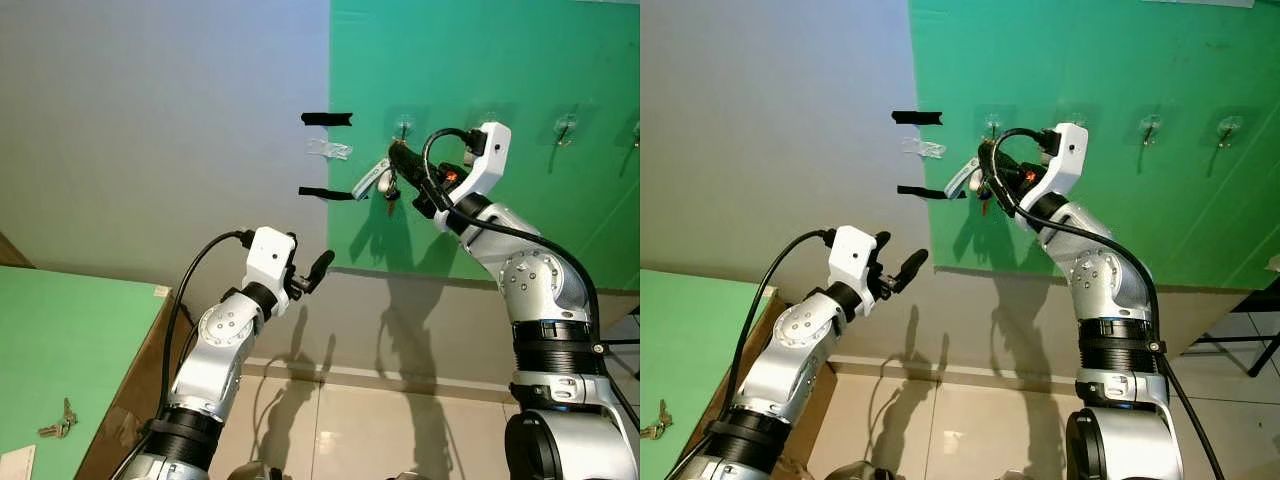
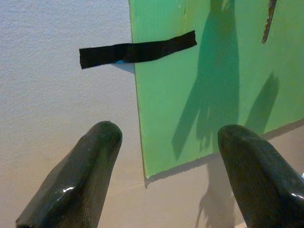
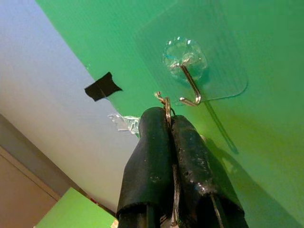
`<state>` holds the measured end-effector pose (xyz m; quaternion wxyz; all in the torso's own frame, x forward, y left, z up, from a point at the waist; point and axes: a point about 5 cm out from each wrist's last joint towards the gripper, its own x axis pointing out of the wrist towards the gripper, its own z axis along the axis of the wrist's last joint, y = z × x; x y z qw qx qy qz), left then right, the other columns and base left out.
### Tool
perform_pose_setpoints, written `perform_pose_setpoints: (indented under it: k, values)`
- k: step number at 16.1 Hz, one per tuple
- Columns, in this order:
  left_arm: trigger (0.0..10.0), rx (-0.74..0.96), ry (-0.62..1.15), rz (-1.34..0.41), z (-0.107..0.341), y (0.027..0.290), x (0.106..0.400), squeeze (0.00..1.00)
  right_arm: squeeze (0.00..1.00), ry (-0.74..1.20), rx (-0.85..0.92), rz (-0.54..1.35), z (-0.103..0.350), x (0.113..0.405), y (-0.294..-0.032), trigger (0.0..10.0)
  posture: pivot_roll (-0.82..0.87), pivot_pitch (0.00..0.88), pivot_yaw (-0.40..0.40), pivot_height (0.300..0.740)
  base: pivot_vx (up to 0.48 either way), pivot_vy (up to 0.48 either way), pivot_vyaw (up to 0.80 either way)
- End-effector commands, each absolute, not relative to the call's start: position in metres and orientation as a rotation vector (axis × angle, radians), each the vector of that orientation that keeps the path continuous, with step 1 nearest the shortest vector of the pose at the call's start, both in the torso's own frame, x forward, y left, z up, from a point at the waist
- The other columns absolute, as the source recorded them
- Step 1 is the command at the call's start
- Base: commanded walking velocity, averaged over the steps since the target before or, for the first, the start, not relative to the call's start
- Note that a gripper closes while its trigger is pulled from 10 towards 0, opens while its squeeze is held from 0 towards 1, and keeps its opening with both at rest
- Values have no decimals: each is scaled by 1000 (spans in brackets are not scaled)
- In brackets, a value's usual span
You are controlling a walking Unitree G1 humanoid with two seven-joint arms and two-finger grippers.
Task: Hang keys on a hook
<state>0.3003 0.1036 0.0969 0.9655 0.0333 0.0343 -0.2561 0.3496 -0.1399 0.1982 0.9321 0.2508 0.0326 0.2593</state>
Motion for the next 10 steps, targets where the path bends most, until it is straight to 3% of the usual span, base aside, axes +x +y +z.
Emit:
perform_pose_setpoints:
  k: [1,6,10]
  values:
    - [10000,80,56,-520,100,104,299,0,0,25,531,538,208,352,-142,0,-108,0,21,736,0,0,0]
    - [10000,84,56,-523,101,104,300,0,0,25,581,533,209,354,-144,0,-106,0,24,736,0,0,0]
    - [10000,88,56,-528,101,103,301,0,0,87,784,510,203,358,-148,0,-102,0,23,736,0,0,0]
